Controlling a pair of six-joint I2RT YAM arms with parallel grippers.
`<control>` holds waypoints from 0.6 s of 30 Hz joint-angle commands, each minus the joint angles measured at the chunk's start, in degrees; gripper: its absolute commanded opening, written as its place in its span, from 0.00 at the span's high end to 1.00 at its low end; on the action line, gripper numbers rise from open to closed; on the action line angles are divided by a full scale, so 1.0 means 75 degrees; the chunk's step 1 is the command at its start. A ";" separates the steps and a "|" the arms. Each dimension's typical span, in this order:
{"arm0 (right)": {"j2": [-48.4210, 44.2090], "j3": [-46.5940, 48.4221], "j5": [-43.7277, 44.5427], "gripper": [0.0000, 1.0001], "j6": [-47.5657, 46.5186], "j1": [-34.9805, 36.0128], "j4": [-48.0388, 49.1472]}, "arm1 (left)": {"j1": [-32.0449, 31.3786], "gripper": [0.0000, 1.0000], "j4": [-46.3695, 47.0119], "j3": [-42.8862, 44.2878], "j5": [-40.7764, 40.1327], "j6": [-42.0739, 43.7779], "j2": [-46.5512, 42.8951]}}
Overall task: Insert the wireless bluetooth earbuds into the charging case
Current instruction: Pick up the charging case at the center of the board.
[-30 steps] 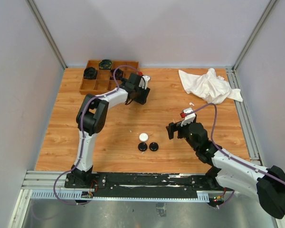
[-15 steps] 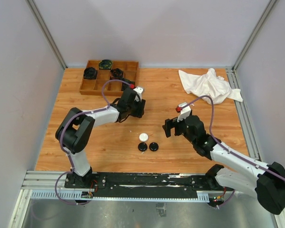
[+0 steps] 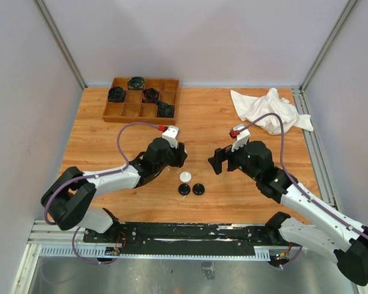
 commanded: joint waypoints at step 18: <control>0.1466 0.2305 -0.2005 0.05 0.0672 -0.0077 -0.1382 | -0.0628 0.67 0.4091 -0.2708 0.0588 0.1785 -0.2879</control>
